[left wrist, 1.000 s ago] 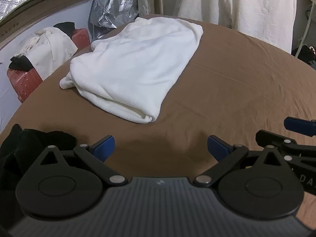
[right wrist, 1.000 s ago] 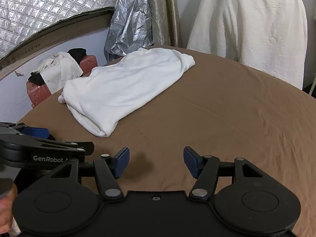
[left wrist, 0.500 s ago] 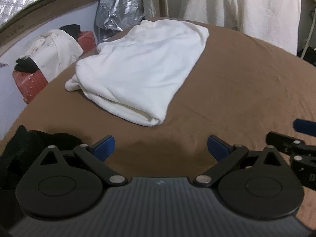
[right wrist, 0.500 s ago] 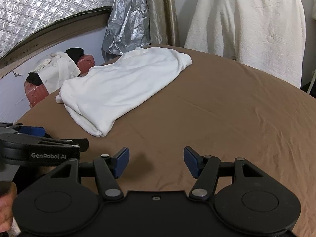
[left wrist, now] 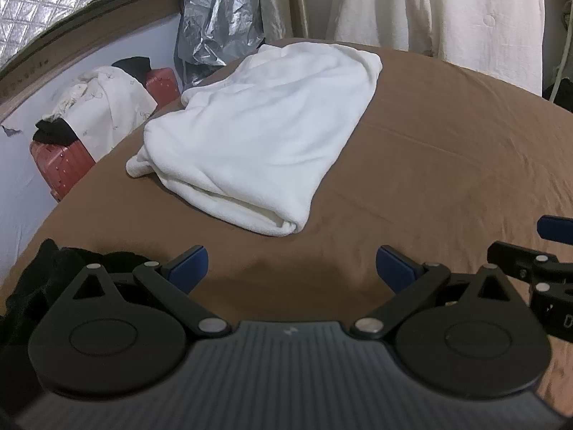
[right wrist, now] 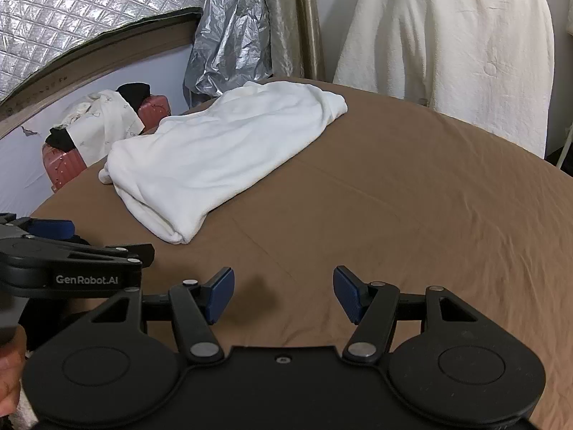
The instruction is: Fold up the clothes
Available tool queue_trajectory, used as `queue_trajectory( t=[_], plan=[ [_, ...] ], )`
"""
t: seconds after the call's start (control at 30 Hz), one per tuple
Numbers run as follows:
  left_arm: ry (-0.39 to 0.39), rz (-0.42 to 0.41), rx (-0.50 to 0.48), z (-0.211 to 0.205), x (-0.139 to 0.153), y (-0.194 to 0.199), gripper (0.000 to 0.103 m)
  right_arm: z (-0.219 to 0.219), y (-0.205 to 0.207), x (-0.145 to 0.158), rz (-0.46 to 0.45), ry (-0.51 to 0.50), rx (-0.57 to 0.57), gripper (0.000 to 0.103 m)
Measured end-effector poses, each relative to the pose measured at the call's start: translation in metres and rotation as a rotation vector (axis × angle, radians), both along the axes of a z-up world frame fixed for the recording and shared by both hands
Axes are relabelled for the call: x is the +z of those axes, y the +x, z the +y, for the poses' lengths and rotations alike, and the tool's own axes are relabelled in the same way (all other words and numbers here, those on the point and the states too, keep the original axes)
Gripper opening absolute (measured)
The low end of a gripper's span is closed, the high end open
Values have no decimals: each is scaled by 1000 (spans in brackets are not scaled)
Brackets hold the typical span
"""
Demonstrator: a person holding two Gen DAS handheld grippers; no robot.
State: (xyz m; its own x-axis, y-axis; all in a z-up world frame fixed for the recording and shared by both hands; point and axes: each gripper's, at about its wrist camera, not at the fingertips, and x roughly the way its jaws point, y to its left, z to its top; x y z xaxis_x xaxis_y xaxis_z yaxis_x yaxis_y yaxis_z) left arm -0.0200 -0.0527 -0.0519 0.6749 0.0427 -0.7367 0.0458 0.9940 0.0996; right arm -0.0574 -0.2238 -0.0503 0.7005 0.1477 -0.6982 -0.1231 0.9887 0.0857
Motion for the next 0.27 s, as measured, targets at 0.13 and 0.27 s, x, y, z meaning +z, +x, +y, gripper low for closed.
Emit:
queue_trajectory(
  t=[0.13,0.27],
  plan=[
    [4,0,-1,0,0,1,102,2,0,-1,3,-7,6,67],
    [7,7,-1,0,-1,2,102,3,0,-2,6,-6,4,67]
  ],
)
